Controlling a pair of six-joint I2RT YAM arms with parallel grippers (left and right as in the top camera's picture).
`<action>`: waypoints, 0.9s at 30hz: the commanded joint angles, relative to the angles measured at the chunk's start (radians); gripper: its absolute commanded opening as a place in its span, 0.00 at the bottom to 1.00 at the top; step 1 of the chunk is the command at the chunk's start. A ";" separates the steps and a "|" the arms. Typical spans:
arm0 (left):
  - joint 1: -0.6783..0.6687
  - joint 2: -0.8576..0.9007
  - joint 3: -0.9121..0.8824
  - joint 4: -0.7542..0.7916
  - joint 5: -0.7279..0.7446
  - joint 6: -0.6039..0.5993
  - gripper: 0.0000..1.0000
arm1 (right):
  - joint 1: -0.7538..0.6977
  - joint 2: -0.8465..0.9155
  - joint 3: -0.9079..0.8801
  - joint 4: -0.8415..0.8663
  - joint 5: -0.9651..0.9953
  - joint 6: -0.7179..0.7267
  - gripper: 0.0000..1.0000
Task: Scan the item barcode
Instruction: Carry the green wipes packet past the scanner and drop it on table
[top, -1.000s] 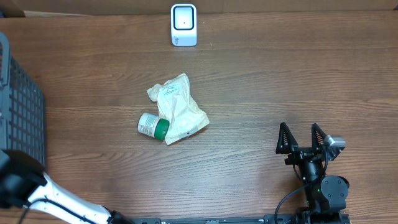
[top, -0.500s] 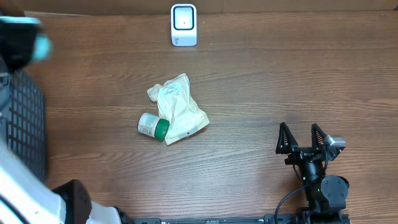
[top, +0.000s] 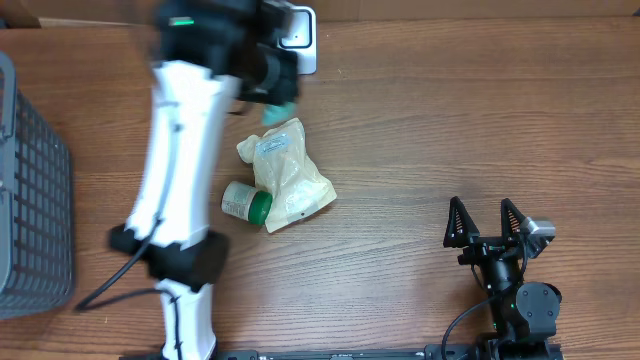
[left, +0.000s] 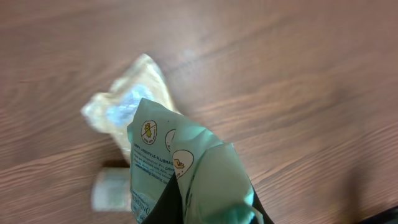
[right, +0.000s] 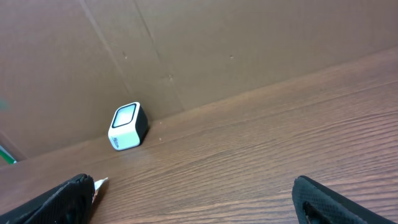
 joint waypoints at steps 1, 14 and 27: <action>-0.117 0.137 0.001 -0.003 -0.135 -0.034 0.04 | 0.006 -0.008 -0.011 0.007 -0.002 -0.004 1.00; -0.248 0.354 0.012 0.033 -0.197 -0.158 1.00 | 0.006 -0.008 -0.011 0.007 -0.001 -0.004 1.00; 0.022 0.068 0.250 -0.003 -0.188 -0.156 1.00 | 0.006 -0.008 -0.011 0.007 -0.001 -0.004 1.00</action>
